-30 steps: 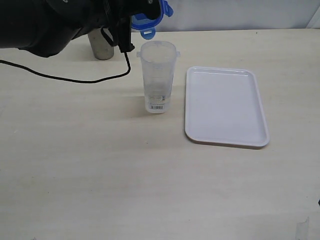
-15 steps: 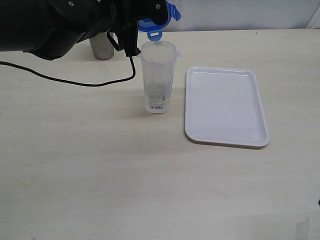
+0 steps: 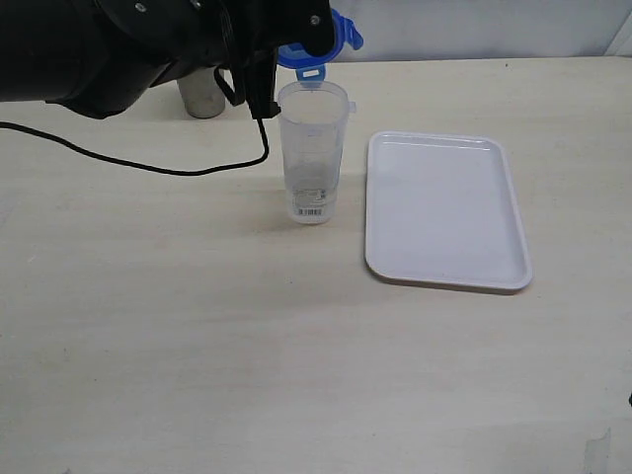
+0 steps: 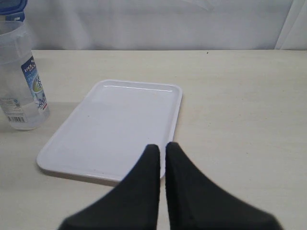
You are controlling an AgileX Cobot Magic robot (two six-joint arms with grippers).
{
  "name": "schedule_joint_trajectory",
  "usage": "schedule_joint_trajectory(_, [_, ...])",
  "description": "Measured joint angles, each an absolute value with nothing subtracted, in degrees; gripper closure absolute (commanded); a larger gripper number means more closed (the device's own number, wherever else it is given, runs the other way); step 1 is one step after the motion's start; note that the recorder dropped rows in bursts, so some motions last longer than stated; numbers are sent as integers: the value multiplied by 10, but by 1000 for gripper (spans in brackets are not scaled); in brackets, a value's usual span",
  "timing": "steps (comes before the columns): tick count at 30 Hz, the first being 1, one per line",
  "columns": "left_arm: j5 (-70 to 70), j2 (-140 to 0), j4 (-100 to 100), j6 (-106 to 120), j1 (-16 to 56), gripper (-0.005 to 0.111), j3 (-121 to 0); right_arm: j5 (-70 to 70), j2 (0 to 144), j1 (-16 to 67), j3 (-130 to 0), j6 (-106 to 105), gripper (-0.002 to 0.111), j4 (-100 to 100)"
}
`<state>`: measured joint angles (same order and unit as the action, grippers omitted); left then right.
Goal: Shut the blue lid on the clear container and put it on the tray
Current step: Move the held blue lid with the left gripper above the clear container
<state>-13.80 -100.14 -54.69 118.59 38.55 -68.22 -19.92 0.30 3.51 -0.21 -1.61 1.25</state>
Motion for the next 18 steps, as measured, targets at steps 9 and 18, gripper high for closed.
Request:
schedule_joint_trajectory(9, [-126,-1001,-547,1187,386,107,-682,-199,3,35,-2,-16,104,13])
schedule_joint_trajectory(18, [-126,-1001,-547,1187,386,107,-682,-199,3,35,-2,-16,104,13])
